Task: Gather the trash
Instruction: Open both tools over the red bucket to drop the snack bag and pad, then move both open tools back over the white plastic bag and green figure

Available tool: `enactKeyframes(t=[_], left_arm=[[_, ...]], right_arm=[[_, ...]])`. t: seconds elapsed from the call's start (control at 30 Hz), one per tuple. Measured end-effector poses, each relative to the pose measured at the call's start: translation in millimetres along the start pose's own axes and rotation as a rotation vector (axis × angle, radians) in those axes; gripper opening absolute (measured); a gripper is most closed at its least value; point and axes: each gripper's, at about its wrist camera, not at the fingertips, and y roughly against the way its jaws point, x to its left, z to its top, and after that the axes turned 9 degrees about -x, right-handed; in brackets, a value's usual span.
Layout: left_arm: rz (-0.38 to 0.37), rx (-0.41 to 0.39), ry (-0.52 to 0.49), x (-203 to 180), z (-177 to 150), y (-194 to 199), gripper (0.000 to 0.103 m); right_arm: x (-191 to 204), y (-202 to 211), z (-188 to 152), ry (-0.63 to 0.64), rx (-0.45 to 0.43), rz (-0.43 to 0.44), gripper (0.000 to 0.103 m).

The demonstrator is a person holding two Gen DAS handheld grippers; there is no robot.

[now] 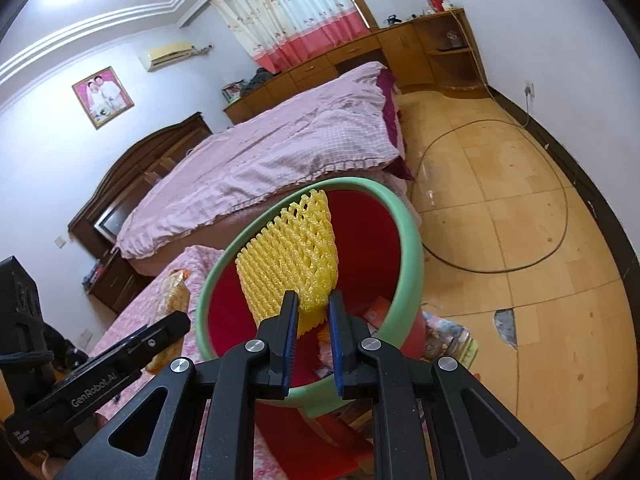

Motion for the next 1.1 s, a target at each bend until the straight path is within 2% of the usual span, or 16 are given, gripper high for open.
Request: enactKeyframes(t=[0.33, 0.5, 0.87, 1.0, 1.1], left_arm=[[0.003, 0.018, -0.012, -3, -1, -9, 0.038], [0.017, 0.016, 0.001, 4, -1, -7, 0.038], [0.052, -0.004, 0.033, 18, -3, 14, 0.038], [0.08, -0.016, 0.046, 29, -4, 27, 0.038], [0.108, -0.026, 0.058, 39, -4, 38, 0.038]], right_arm=[[0, -10, -3, 0.003, 0.03, -0.01, 0.018], [-1, -14, -2, -0.001, 0.042, -0.015, 0.024], [3, -10, -4, 0.002, 0.049, 0.014, 0.03], [10, -6, -4, 0.003, 0.045, 0.035, 0.039], [15, -5, -4, 0.01, 0.044, 0.045, 0.04]])
